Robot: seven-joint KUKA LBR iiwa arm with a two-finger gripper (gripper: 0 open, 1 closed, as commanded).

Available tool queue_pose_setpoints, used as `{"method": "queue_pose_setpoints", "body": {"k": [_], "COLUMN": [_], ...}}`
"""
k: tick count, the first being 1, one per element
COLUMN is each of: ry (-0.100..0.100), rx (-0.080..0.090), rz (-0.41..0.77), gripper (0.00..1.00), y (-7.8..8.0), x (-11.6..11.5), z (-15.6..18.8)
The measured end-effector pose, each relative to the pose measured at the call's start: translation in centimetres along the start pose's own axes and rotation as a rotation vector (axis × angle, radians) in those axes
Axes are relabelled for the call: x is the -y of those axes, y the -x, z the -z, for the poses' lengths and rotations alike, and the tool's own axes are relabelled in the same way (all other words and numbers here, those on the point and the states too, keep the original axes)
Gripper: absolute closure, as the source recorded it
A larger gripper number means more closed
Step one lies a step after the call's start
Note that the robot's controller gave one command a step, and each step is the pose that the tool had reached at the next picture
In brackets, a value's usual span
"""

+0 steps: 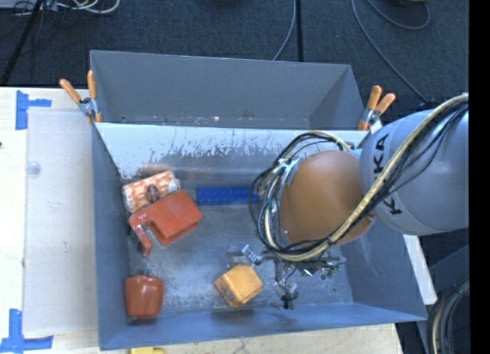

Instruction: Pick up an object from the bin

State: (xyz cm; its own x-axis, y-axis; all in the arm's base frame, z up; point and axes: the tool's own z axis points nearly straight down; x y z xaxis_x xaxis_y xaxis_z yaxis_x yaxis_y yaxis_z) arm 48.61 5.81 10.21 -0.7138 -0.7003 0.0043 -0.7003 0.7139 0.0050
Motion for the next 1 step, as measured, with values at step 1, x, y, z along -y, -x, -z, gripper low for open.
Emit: {"method": "queue_pose_setpoints", "body": {"k": [1], "ry": [0.000], "rx": [-0.008], "rz": [-0.136], "gripper": [0.00], "y": [-0.82], "x": [0.52], "z": [-1.37]}}
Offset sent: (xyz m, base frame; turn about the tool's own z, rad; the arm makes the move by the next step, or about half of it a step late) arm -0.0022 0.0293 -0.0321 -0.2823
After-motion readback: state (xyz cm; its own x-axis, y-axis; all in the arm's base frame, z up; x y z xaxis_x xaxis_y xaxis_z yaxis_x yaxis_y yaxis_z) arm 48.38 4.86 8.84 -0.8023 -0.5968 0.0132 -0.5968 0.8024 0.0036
